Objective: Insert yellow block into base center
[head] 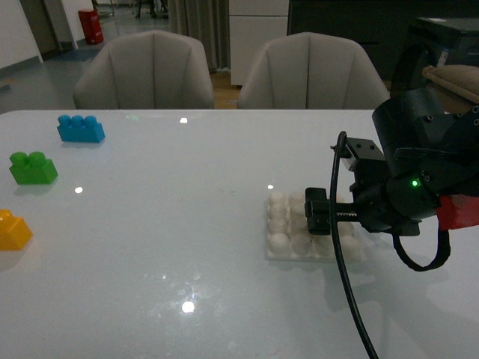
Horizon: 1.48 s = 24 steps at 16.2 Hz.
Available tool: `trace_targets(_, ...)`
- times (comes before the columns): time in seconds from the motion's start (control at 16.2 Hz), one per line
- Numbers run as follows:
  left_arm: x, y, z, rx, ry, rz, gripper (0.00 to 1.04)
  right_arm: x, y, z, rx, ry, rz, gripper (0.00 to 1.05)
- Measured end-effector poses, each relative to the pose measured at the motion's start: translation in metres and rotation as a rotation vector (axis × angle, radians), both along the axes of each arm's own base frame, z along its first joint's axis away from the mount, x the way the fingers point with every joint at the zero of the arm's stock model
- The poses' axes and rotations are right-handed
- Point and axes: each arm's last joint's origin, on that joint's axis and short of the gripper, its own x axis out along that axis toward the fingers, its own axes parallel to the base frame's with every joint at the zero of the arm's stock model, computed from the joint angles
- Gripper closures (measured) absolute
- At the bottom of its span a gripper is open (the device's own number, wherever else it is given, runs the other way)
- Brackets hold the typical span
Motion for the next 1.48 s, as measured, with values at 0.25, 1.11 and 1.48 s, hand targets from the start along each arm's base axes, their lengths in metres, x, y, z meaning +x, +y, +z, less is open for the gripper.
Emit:
trace_targets(0.25,0.0,0.0,0.0,0.0,0.0,0.0,0.07,-0.002,0.014,-0.003,0.011,-0.012,0.012,0.06)
trace_targets(1.11,0.0,0.0,0.0,0.0,0.0,0.0,0.07,-0.007,0.098,0.005,0.144,0.053,0.069,0.06)
trace_targets(1.48,0.0,0.0,0.0,0.0,0.0,0.0,0.07,-0.005,0.101,0.004,0.164,0.06,0.052,0.06)
